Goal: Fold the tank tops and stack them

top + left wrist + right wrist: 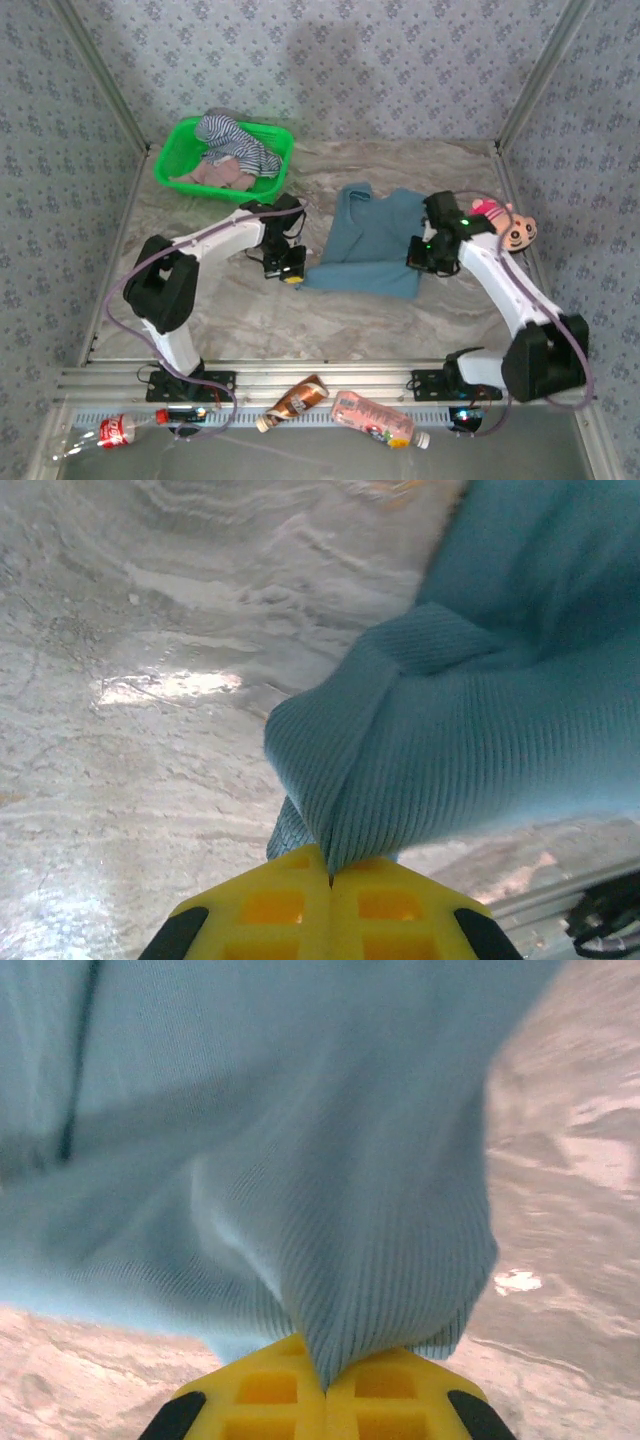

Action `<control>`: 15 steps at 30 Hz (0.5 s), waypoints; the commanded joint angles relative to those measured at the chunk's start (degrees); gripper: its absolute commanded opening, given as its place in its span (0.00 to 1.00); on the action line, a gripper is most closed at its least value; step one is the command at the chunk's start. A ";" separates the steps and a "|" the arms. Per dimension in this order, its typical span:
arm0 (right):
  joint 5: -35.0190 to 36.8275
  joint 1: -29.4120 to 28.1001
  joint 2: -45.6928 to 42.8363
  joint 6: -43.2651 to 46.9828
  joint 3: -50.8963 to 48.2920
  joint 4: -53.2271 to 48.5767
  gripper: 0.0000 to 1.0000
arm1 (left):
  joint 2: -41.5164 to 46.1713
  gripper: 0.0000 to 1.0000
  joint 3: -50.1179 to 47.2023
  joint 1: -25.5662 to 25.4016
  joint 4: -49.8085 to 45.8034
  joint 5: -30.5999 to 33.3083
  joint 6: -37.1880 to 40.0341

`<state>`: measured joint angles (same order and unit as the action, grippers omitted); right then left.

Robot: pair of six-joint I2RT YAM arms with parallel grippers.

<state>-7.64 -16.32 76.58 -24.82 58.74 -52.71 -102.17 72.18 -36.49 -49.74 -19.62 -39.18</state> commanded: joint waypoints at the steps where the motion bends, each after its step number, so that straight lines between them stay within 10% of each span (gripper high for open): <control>1: -2.38 -5.62 8.92 -0.93 0.69 4.76 0.01 | -2.25 0.00 -1.37 -0.34 2.89 1.47 -1.68; 10: -10.51 -13.57 25.77 -2.49 6.06 21.34 0.14 | -4.88 0.00 -0.99 -0.30 2.62 2.83 -0.68; 15: -10.20 -11.73 17.56 0.44 1.63 19.67 0.37 | -4.56 0.00 -1.28 0.45 1.31 3.38 0.22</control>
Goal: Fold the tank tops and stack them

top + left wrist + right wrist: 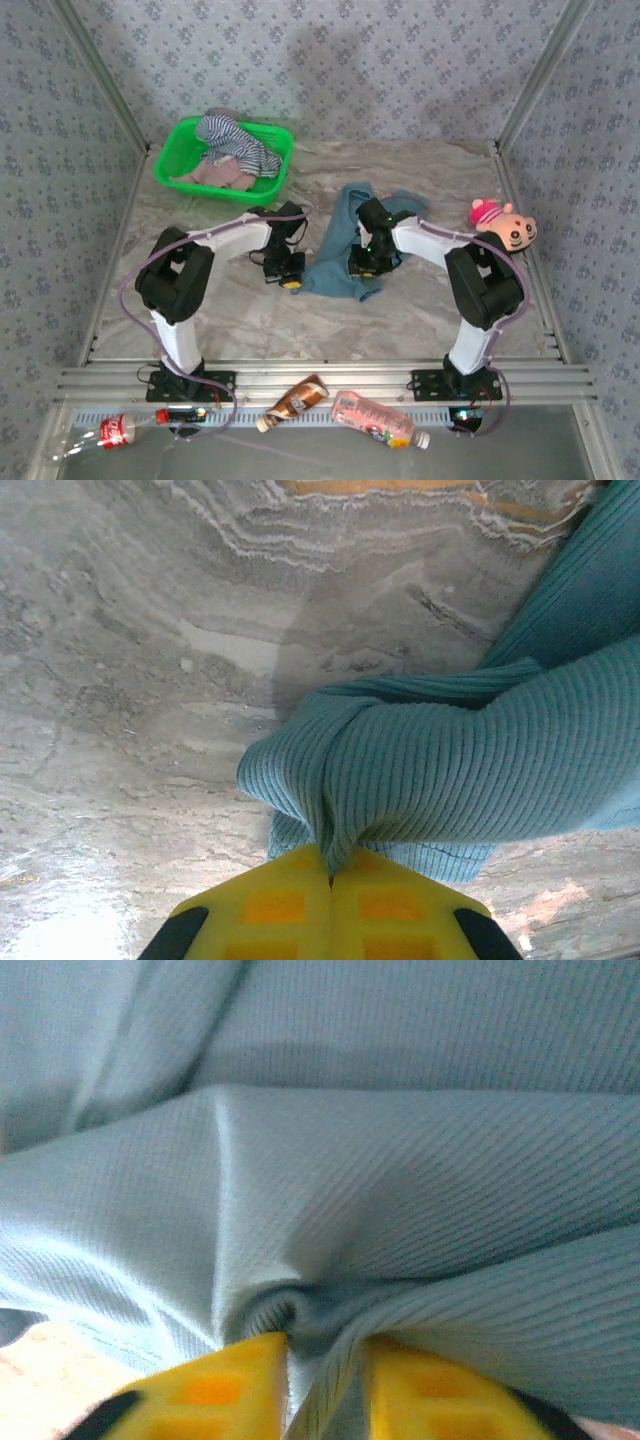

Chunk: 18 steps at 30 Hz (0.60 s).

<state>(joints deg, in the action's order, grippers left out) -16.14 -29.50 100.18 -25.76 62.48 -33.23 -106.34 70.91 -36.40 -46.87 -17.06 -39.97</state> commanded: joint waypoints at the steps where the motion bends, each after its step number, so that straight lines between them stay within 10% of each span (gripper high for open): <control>1: -1.44 2.48 -9.61 1.64 -4.19 -0.57 0.42 | -0.20 0.00 -0.26 0.64 -1.60 0.71 1.09; 7: -1.24 7.39 -24.52 -3.24 -13.96 -4.72 0.43 | -0.52 0.00 -0.41 0.98 -1.91 0.10 2.20; 18: -5.06 8.15 -16.72 -0.34 -18.69 4.68 0.42 | -0.79 0.00 -0.89 1.75 -1.05 -0.33 3.53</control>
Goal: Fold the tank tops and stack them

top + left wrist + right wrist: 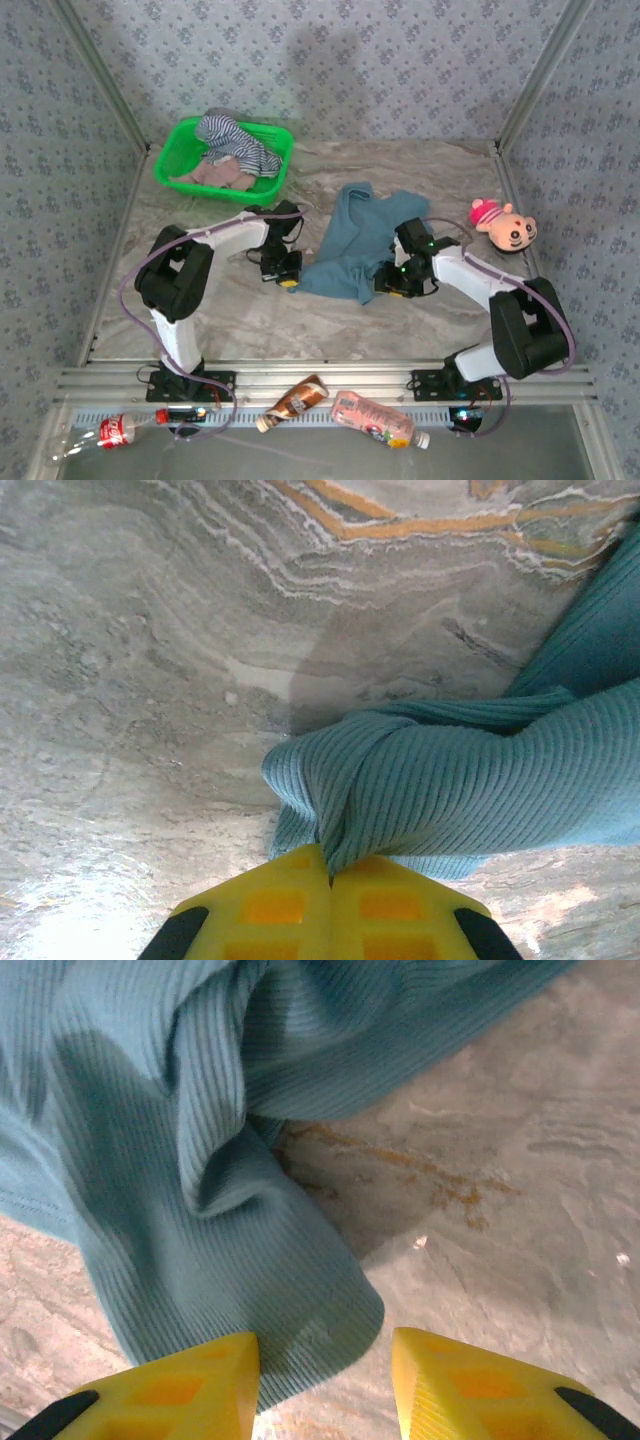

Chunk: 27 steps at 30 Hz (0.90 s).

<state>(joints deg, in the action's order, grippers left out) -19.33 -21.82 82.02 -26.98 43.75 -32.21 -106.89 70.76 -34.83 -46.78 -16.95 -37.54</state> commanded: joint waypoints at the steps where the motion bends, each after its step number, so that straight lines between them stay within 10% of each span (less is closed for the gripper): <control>1: -2.01 0.54 2.29 0.81 -0.35 4.80 0.41 | -0.16 0.00 -0.88 0.18 -0.88 -0.54 1.02; 13: 5.11 3.07 -3.11 6.52 2.96 -4.06 0.01 | 5.35 0.00 3.07 1.37 -5.49 2.26 0.90; 27: 15.47 16.52 -22.87 15.63 29.83 -14.33 0.00 | 14.40 0.00 21.37 6.19 -9.69 1.37 -2.95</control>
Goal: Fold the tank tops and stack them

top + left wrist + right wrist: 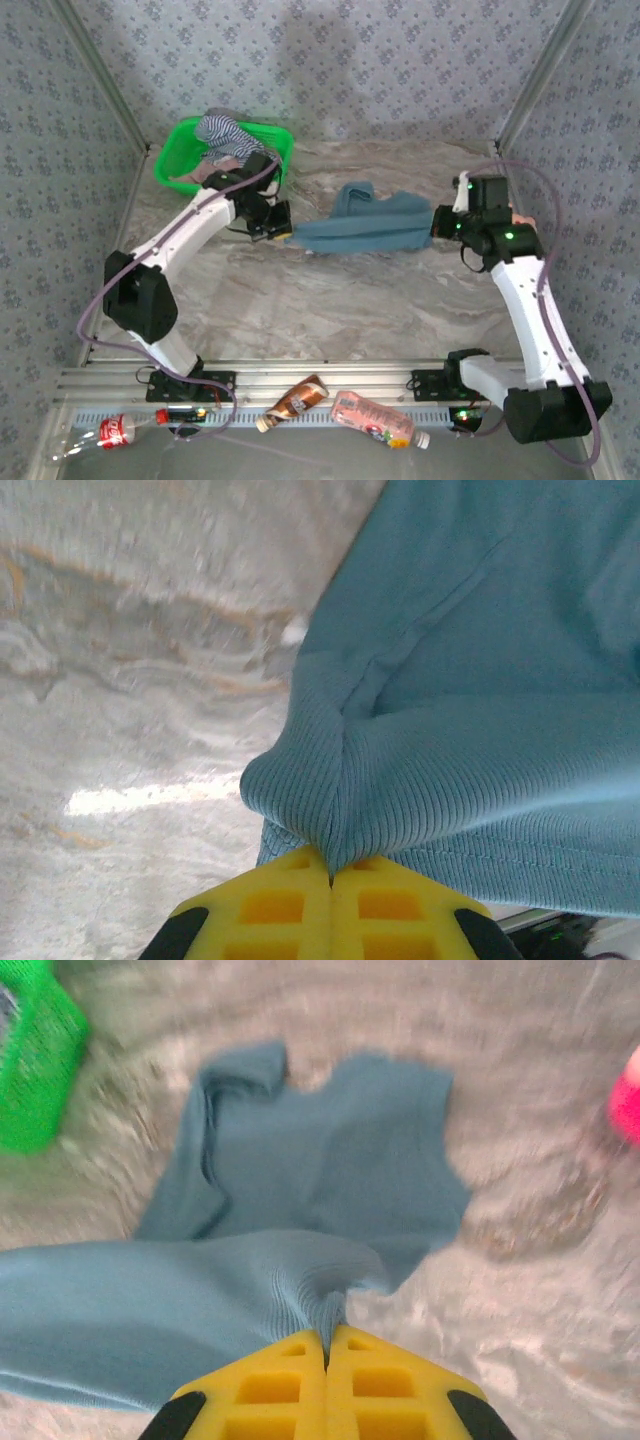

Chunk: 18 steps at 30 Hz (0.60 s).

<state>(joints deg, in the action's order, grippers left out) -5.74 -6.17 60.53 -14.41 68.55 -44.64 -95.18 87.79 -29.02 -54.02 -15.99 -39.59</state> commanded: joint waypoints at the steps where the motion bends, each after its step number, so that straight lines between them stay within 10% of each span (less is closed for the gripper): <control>1: 1.78 1.05 -1.94 3.06 7.17 -0.84 0.00 | 3.02 0.00 6.34 0.46 -2.49 0.51 -0.77; 18: 0.88 1.25 0.49 9.20 28.64 18.26 0.00 | -2.54 0.00 52.90 2.50 -7.99 13.41 9.66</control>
<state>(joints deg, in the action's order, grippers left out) -5.34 -5.48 58.39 -8.43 93.56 -31.68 -93.73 134.28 -27.55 -60.27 -6.33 -33.23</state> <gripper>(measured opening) 0.059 0.046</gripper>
